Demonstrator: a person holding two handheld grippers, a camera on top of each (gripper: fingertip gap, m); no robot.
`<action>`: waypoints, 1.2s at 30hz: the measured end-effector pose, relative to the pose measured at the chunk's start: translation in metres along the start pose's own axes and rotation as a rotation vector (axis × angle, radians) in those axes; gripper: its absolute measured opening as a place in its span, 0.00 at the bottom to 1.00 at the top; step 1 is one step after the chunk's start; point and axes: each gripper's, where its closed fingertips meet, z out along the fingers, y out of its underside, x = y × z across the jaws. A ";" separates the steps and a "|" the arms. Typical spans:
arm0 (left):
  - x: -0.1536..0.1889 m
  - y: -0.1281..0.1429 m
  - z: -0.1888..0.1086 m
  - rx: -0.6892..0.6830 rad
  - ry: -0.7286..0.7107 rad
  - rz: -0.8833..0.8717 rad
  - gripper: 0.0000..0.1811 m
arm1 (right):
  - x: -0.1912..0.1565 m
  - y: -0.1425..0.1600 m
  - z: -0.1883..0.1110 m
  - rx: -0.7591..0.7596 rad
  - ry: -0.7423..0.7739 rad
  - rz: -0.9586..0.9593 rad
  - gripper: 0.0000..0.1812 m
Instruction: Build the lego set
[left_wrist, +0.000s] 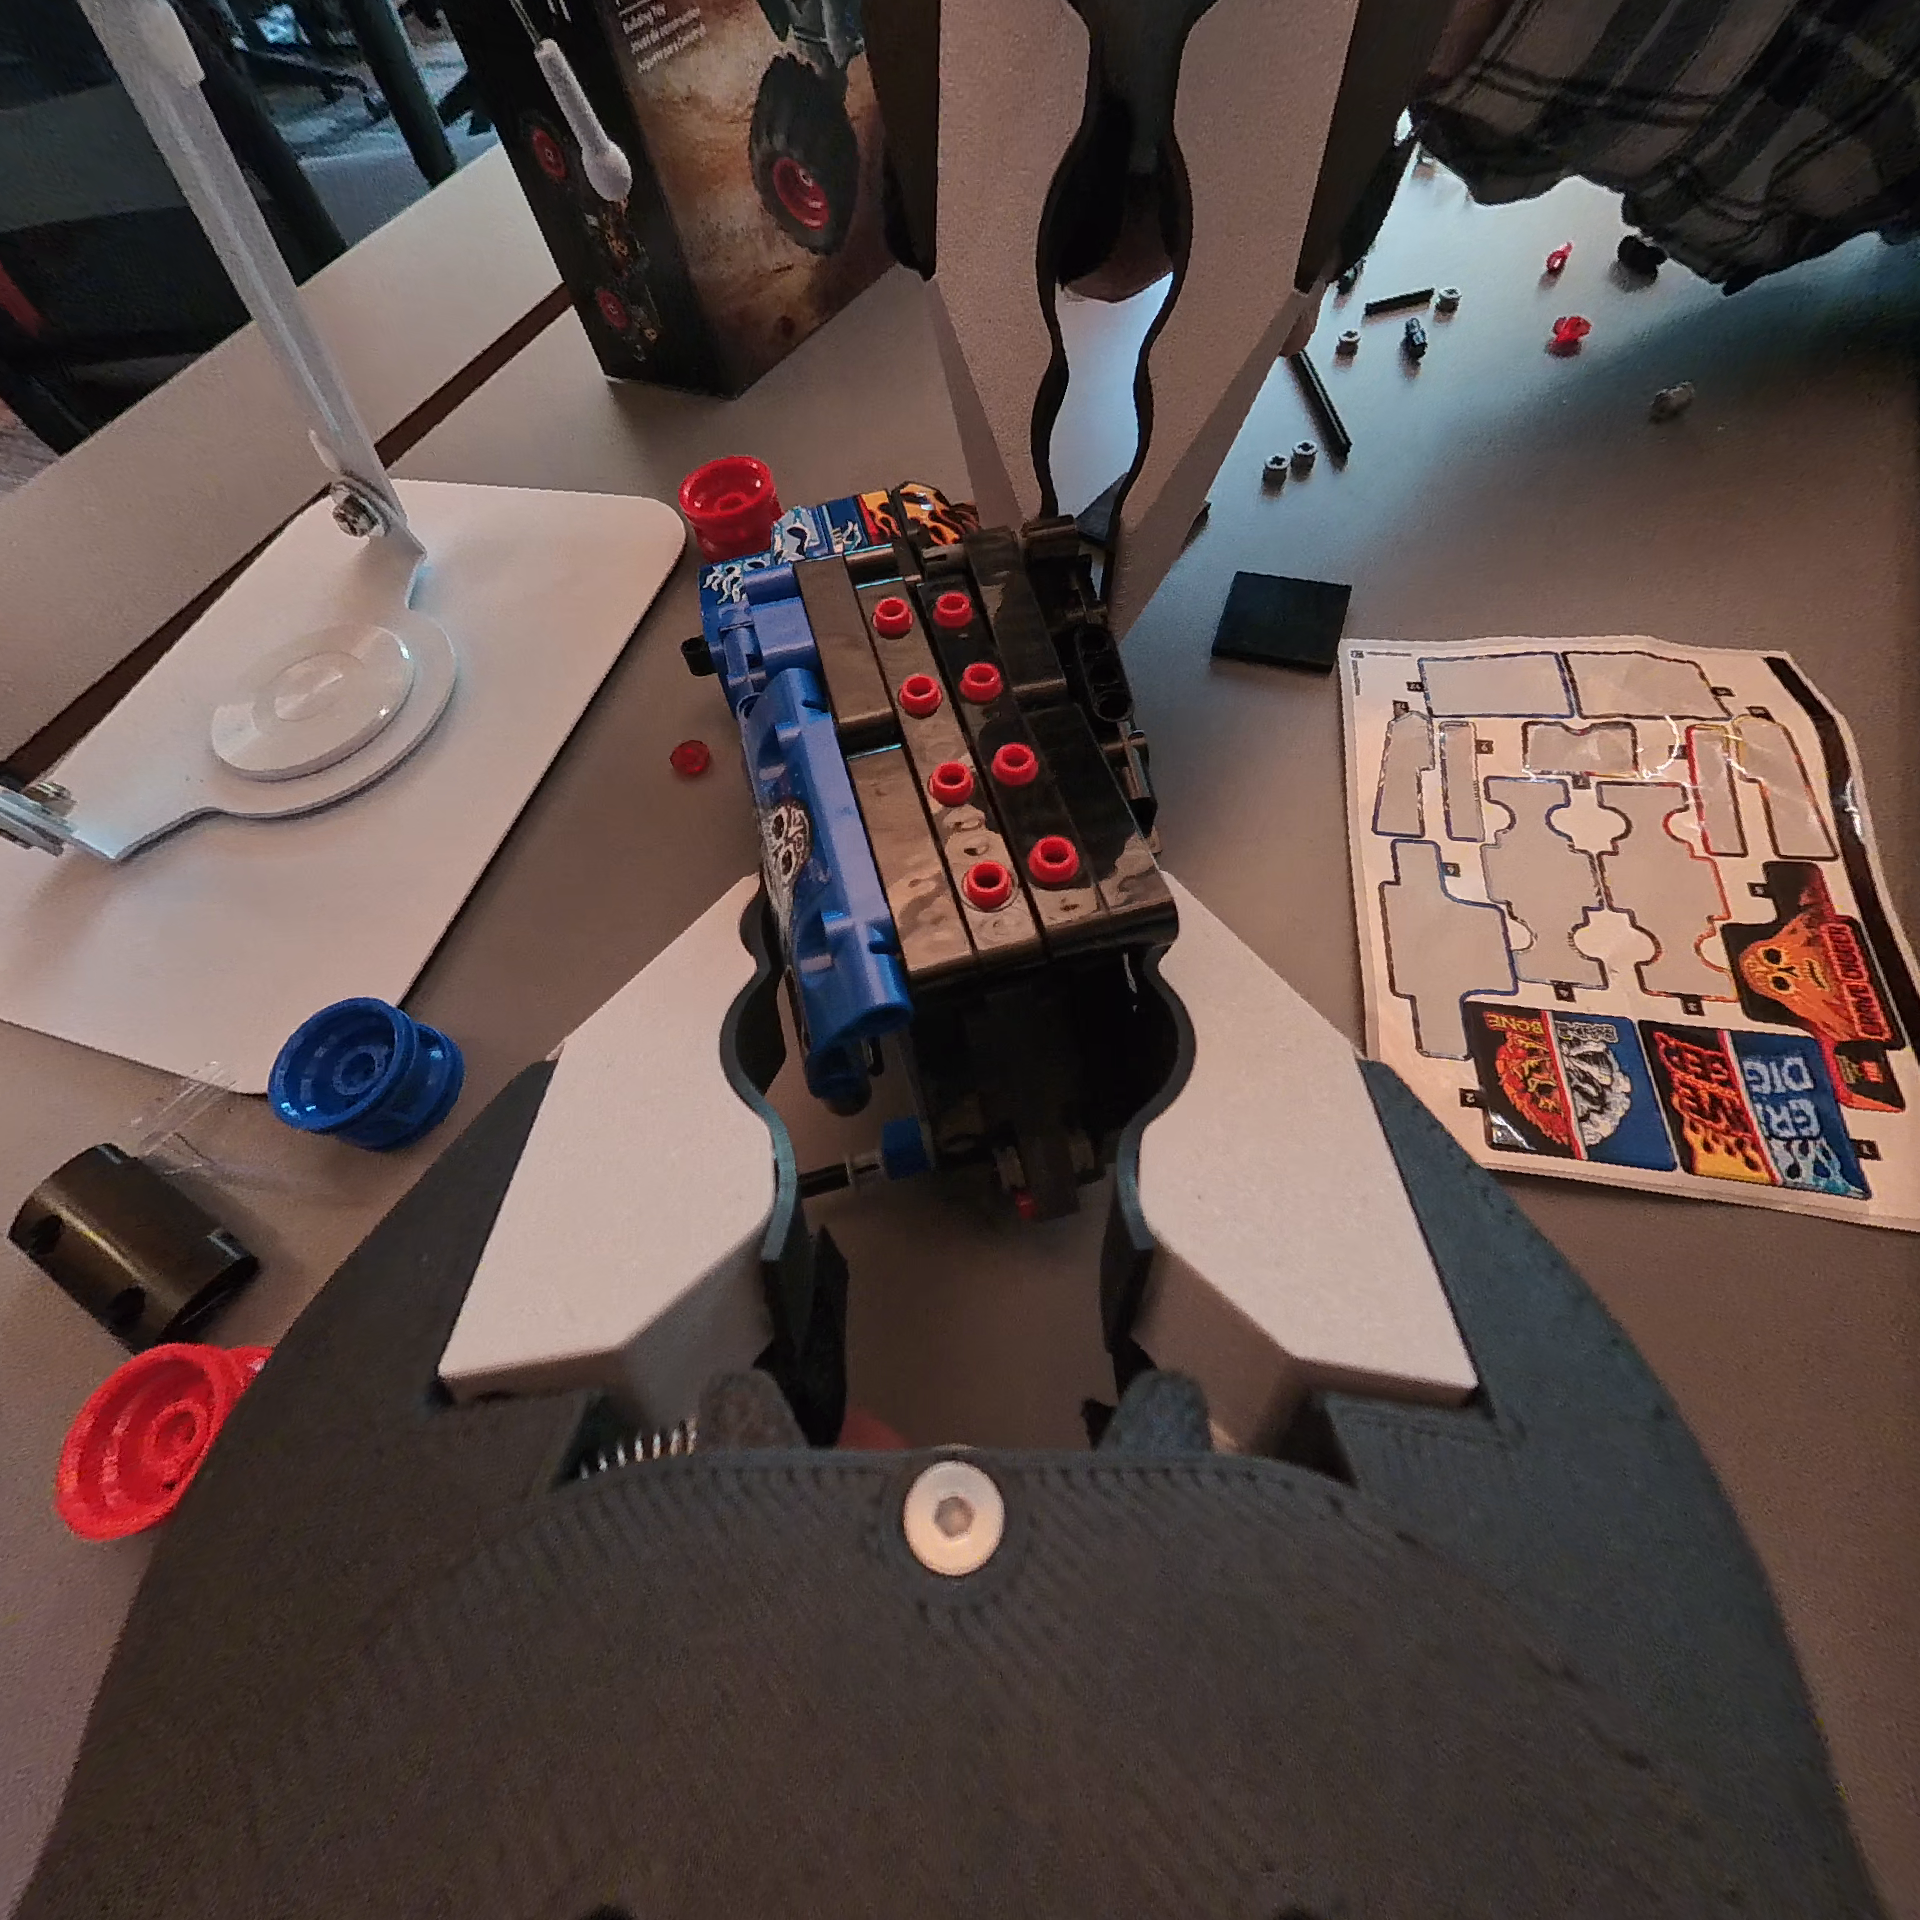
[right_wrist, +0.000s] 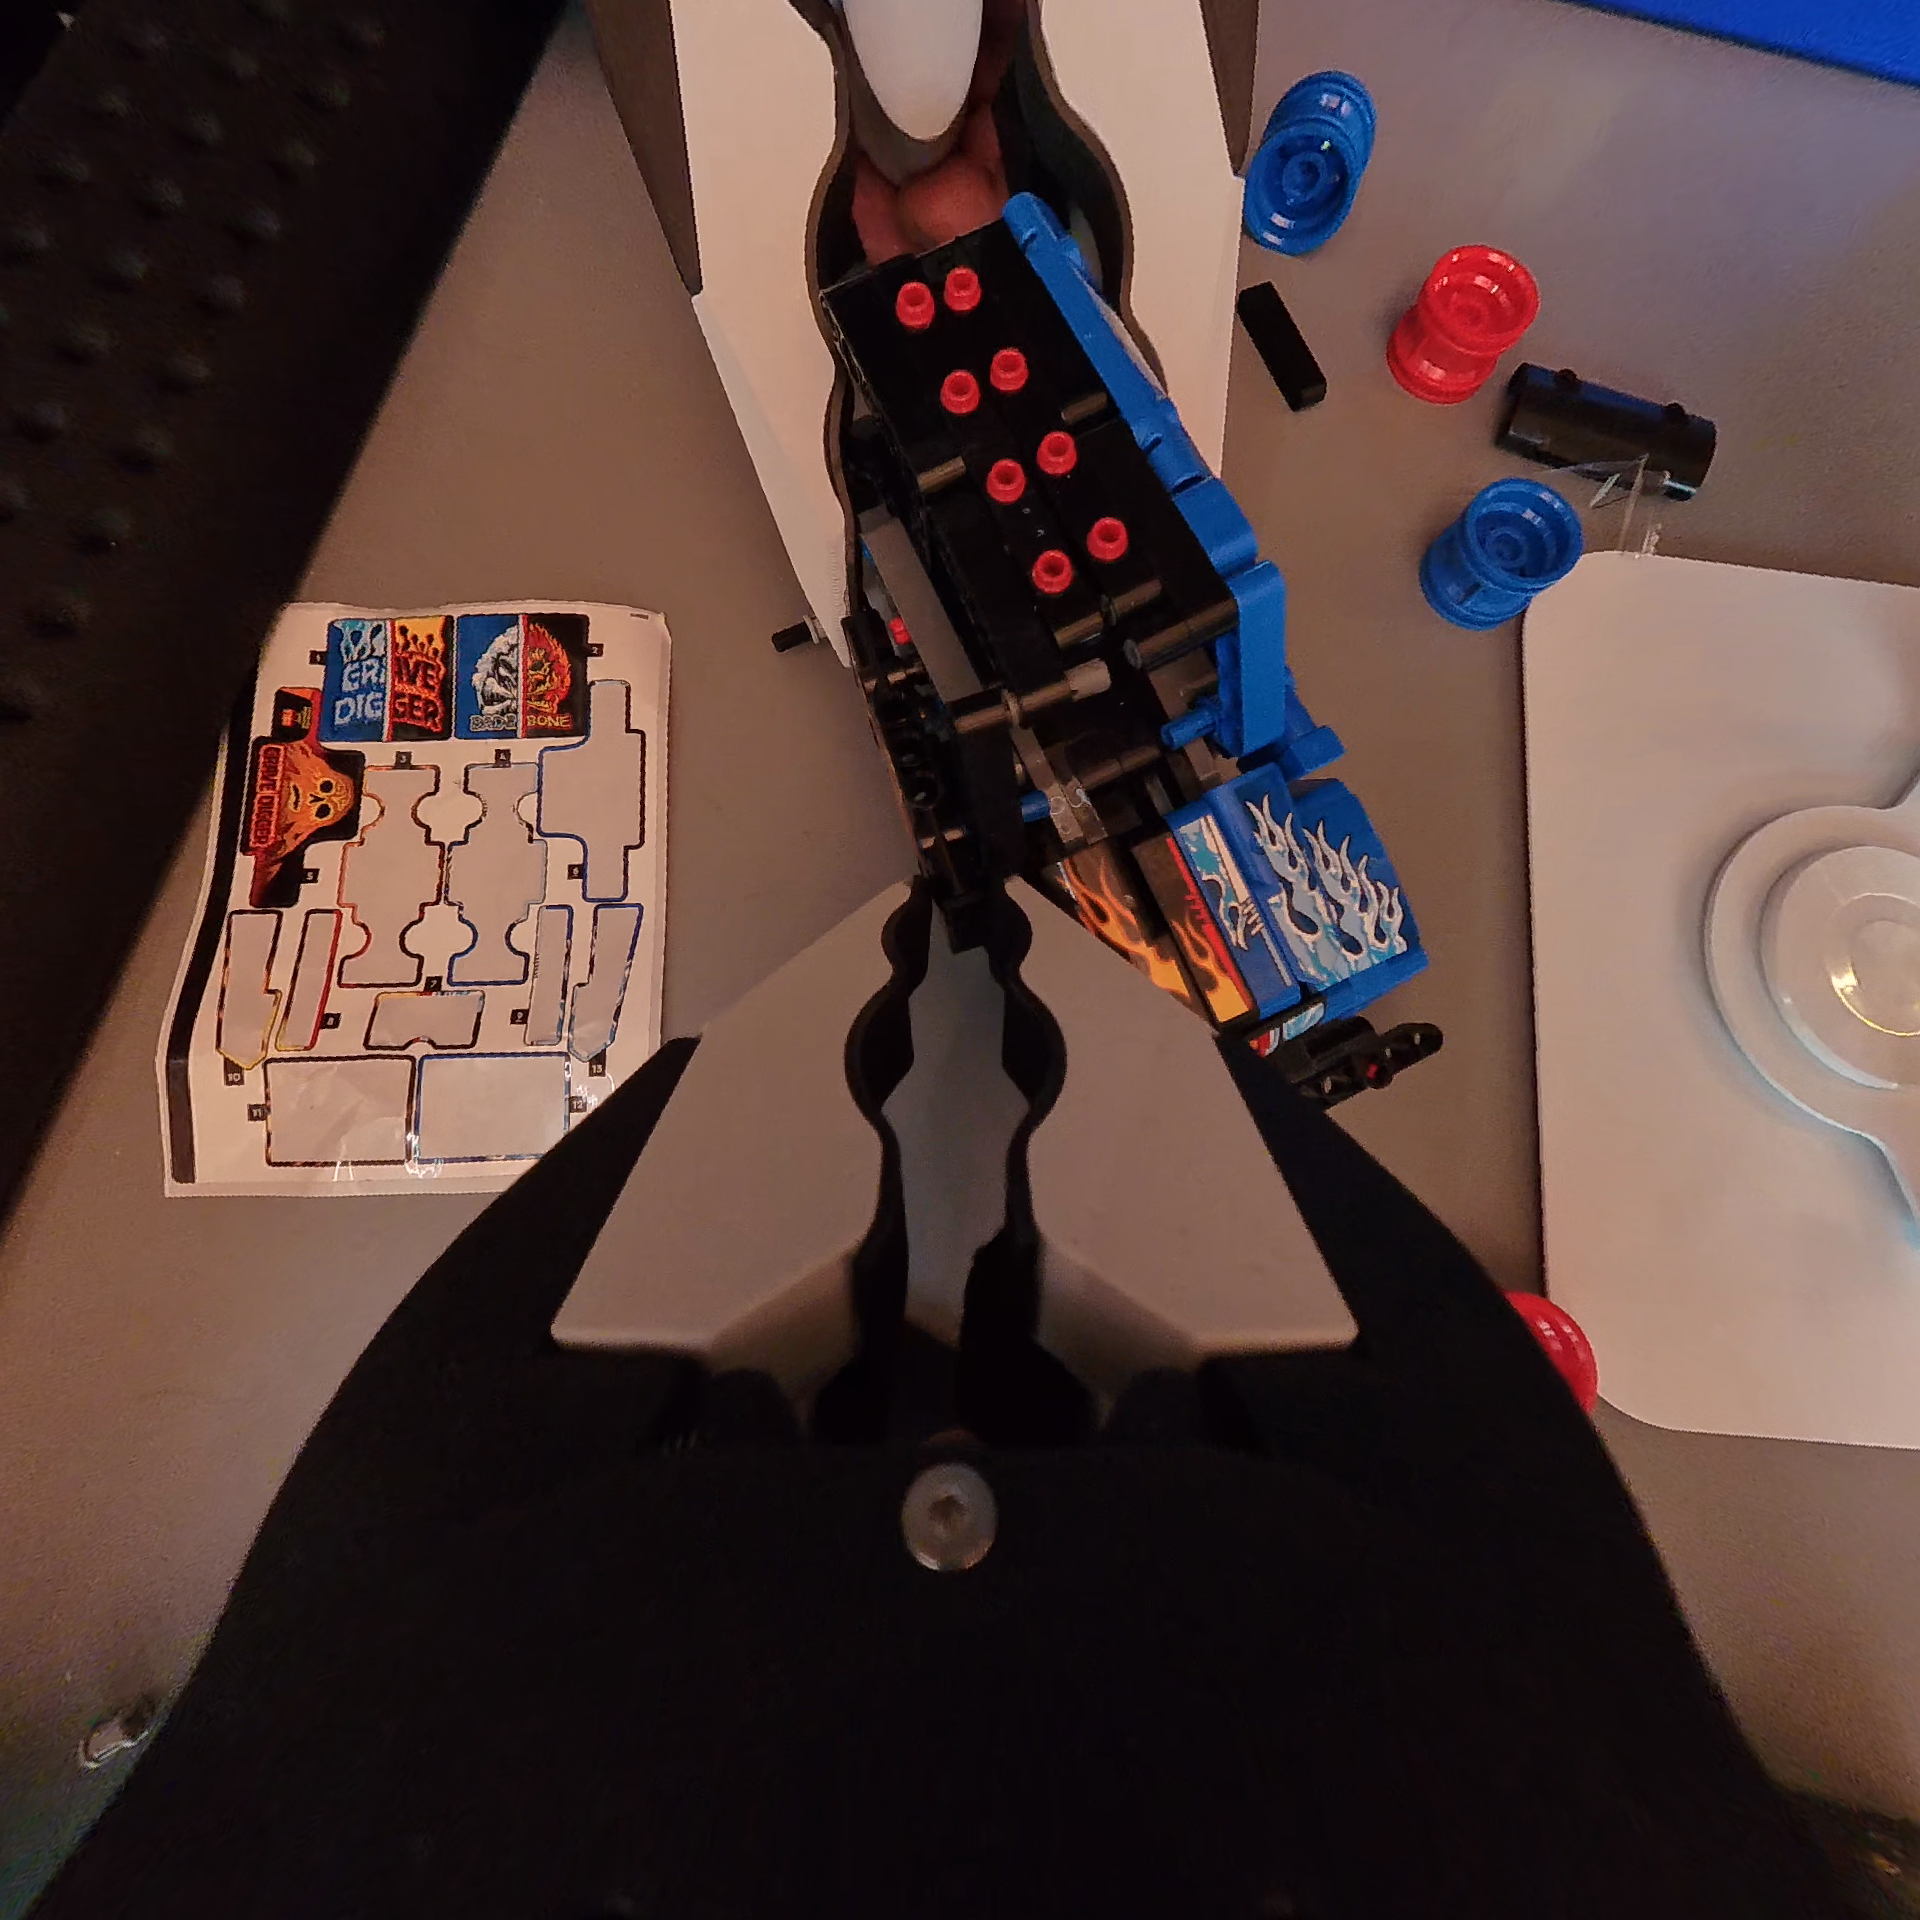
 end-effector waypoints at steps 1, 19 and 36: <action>0.000 0.000 0.000 -0.001 0.000 -0.001 0.36 | 0.000 0.000 0.000 -0.004 0.003 -0.003 0.05; 0.001 0.000 0.002 0.005 0.008 -0.013 0.36 | 0.003 -0.005 -0.012 -0.042 0.071 -0.059 0.06; -0.002 0.001 0.002 0.010 0.005 -0.041 0.37 | 0.007 -0.007 -0.009 -0.106 0.156 -0.084 0.10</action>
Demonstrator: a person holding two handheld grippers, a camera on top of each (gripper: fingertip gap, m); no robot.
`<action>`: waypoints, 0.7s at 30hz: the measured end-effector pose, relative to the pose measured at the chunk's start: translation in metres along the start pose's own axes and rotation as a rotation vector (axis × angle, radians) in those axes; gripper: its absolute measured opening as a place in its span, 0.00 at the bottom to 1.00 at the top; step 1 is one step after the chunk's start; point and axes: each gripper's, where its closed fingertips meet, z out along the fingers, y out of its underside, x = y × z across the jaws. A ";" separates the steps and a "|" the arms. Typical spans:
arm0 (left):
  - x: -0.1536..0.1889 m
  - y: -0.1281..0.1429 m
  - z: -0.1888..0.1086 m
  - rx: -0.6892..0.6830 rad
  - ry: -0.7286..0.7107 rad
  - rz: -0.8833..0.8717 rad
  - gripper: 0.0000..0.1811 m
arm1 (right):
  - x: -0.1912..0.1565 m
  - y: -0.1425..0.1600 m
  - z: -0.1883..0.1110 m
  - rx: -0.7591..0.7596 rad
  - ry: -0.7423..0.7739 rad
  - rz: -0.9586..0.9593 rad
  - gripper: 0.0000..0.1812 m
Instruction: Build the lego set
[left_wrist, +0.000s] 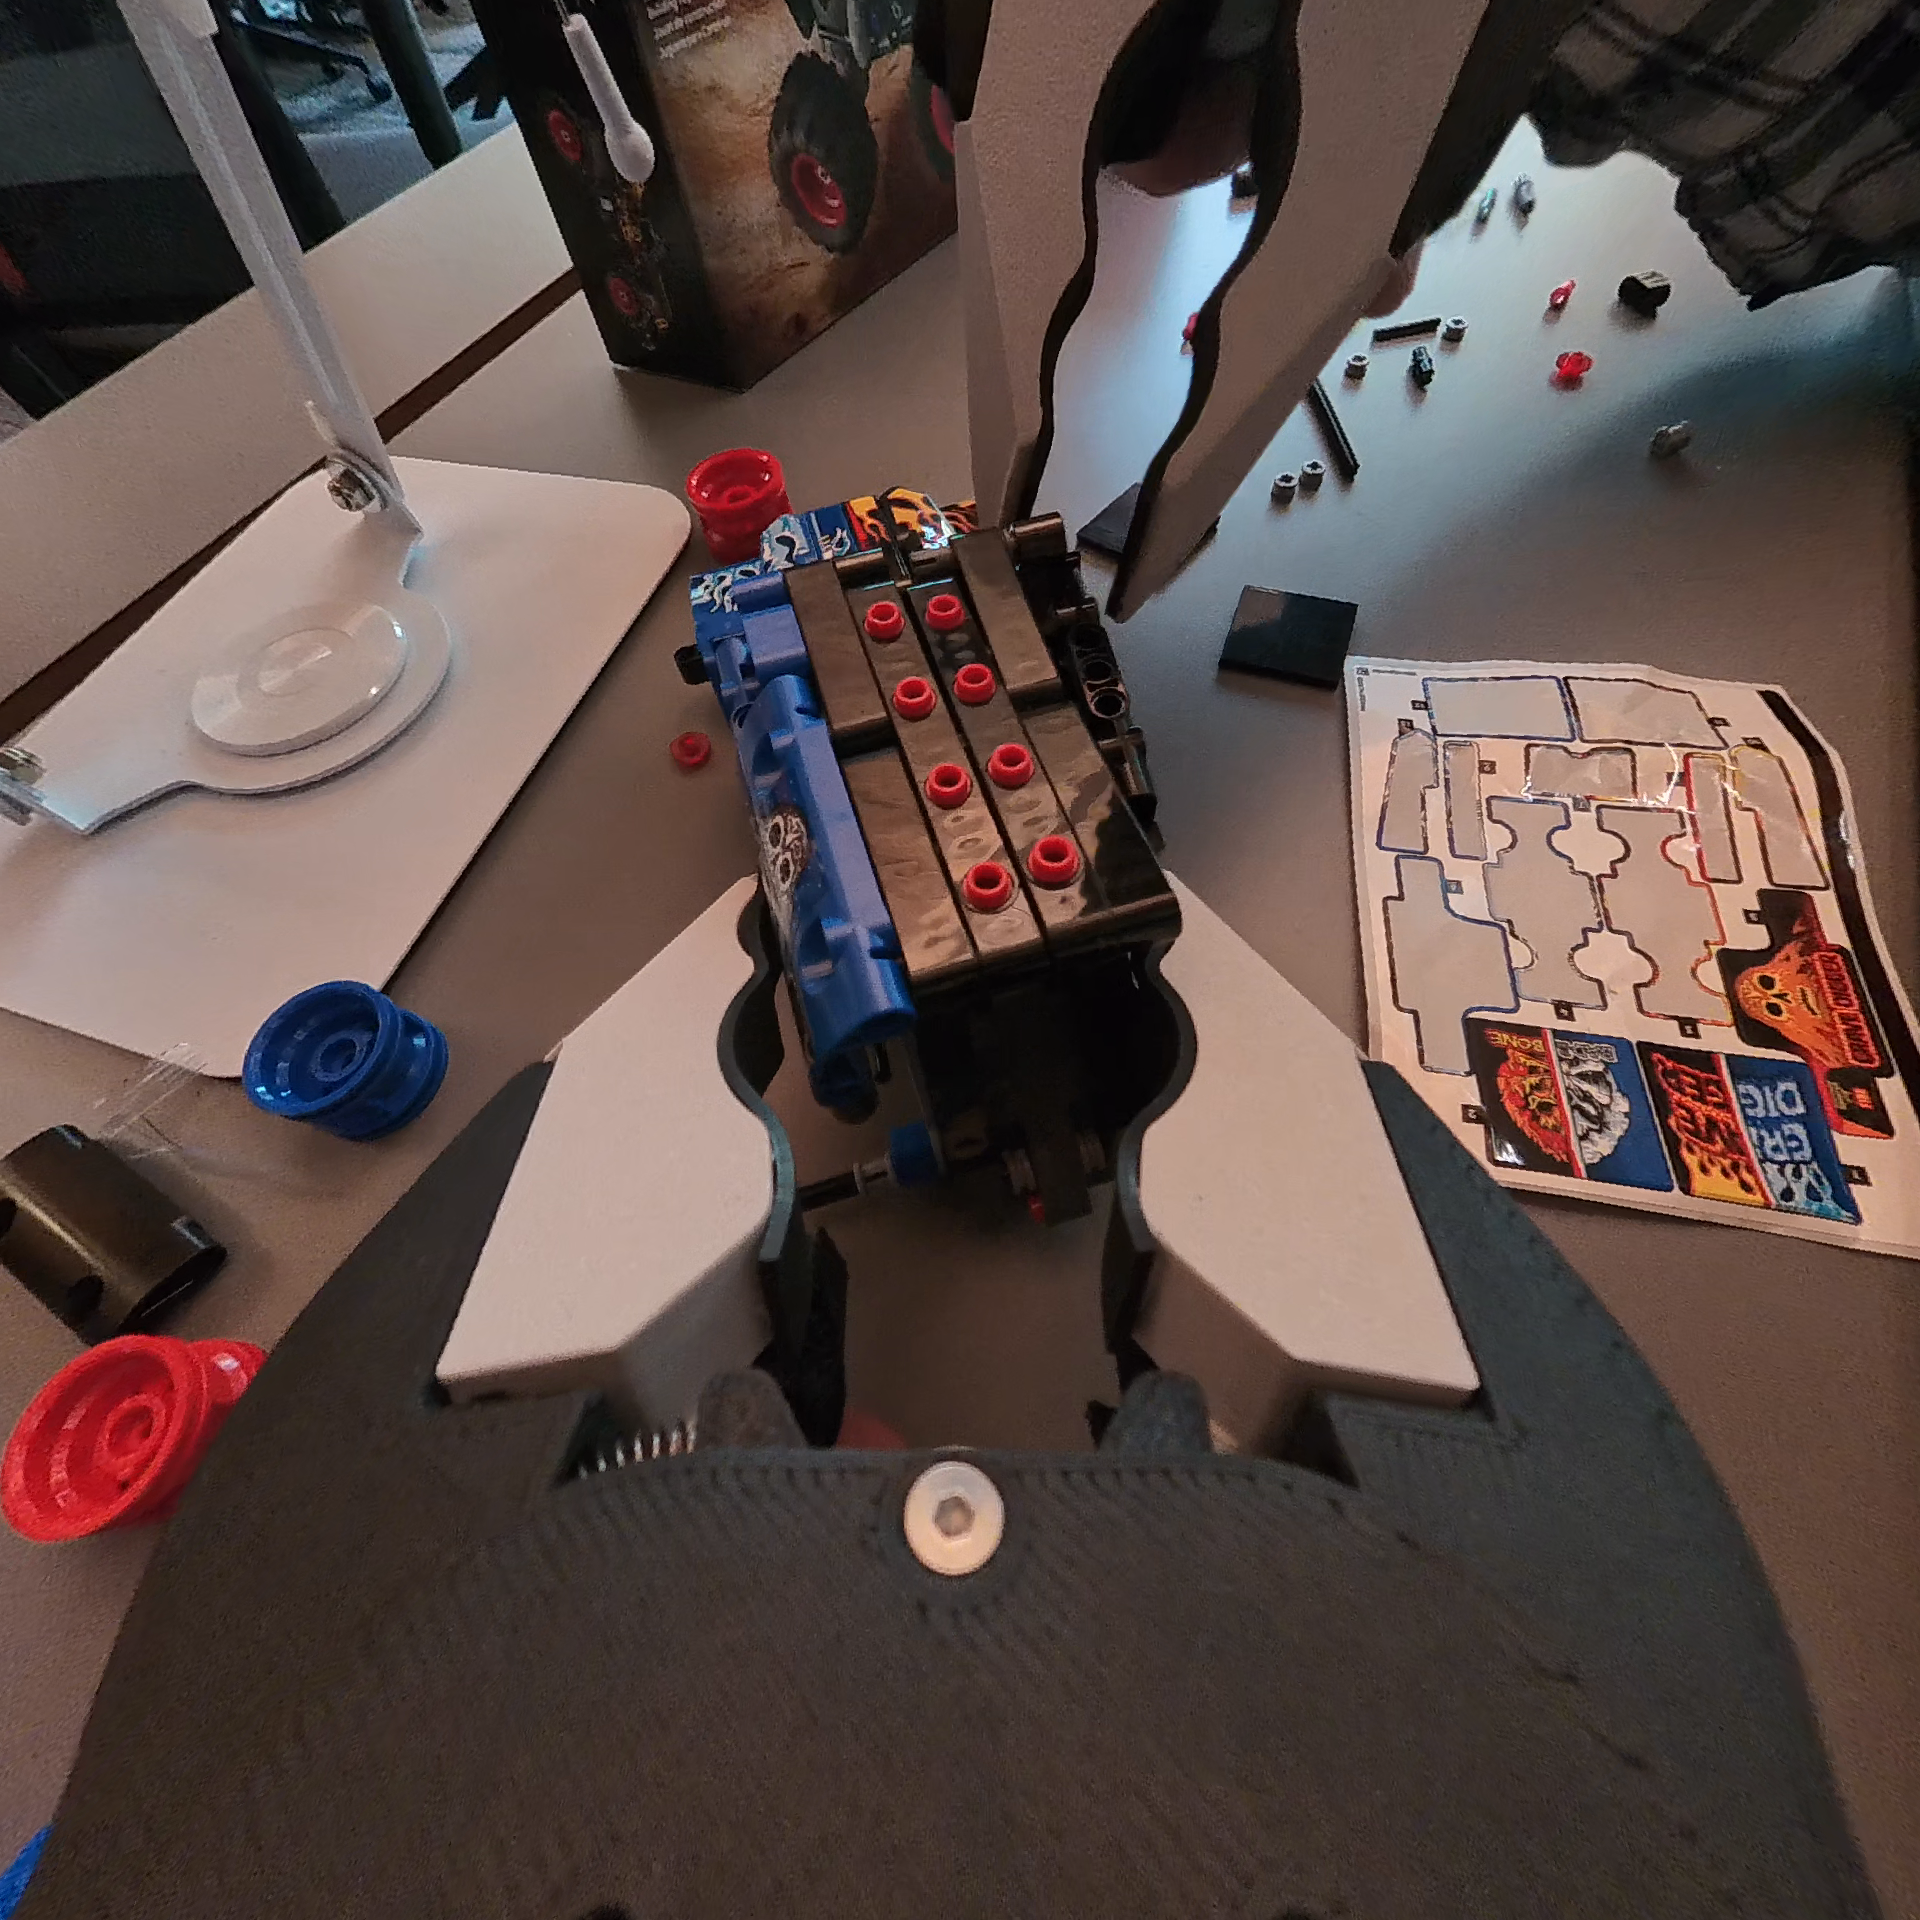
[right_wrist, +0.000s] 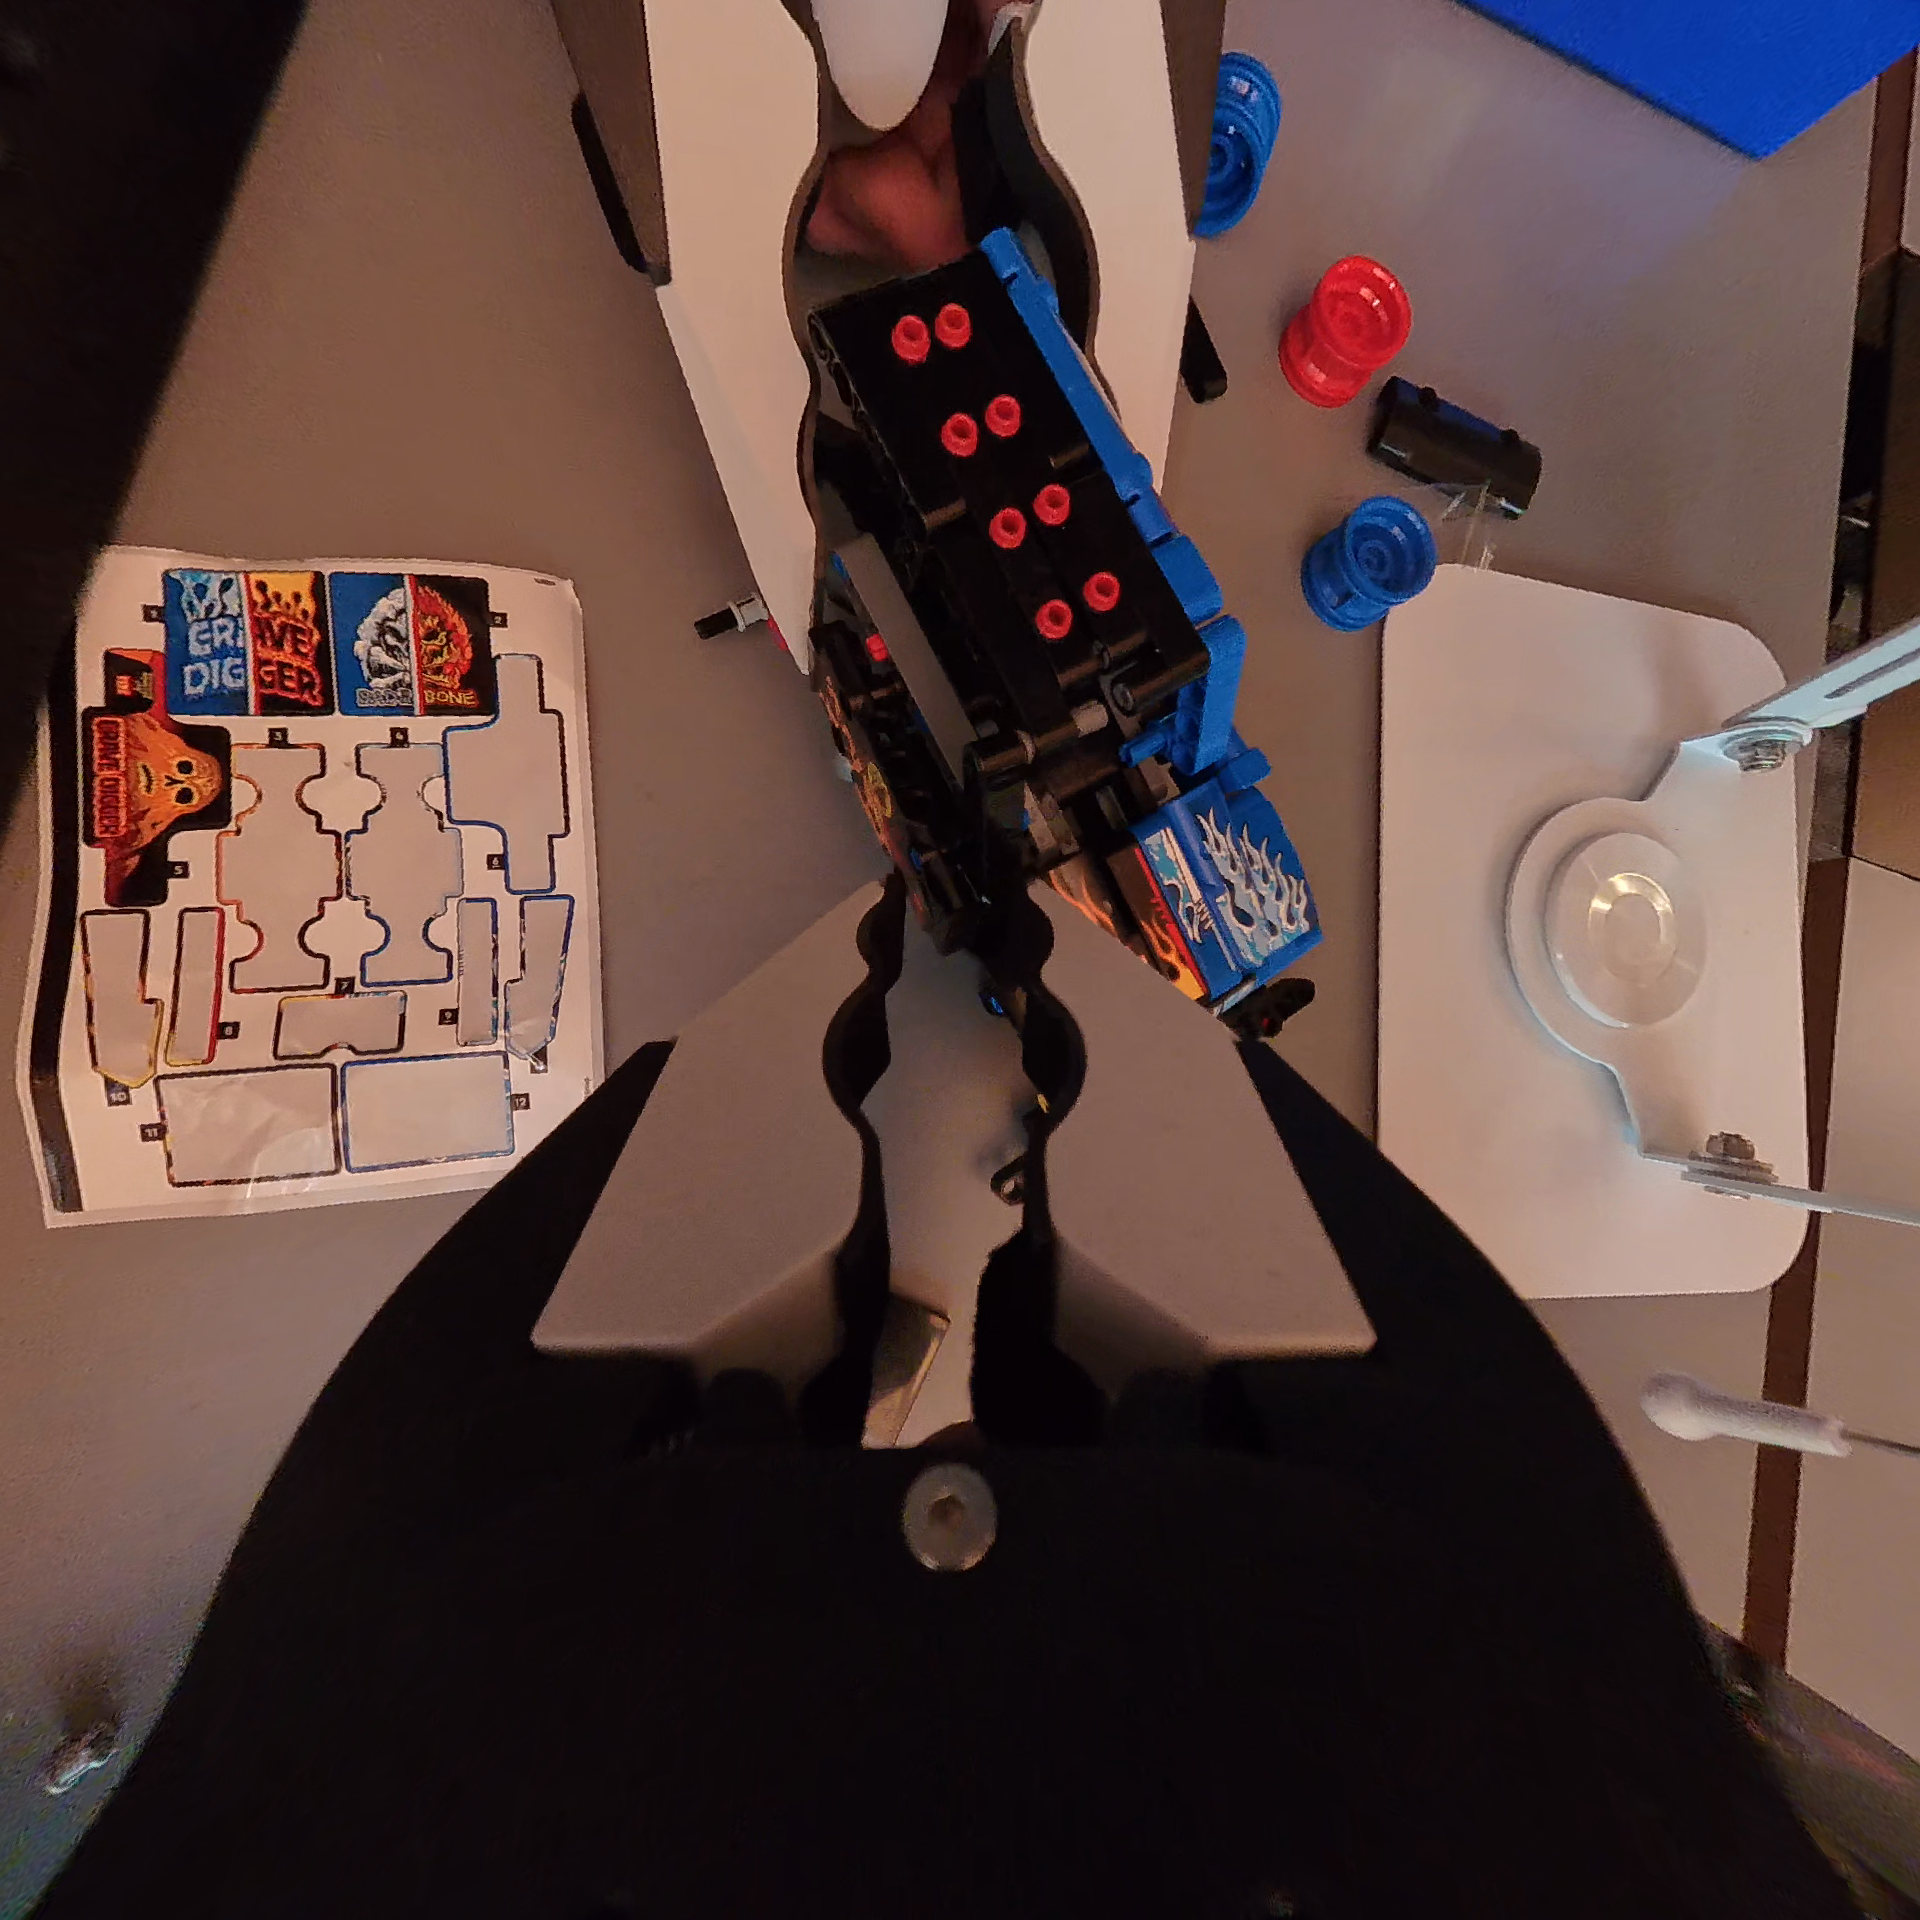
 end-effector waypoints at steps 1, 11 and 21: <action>0.000 0.000 0.000 0.000 -0.002 0.000 0.37 | 0.000 0.000 0.000 -0.007 0.004 -0.001 0.11; 0.001 -0.001 0.001 -0.006 0.000 0.022 0.36 | -0.002 0.005 -0.006 -0.075 0.004 -0.018 0.08; 0.002 -0.001 0.001 -0.005 0.004 0.022 0.36 | -0.002 -0.002 -0.003 -0.034 0.034 -0.076 0.09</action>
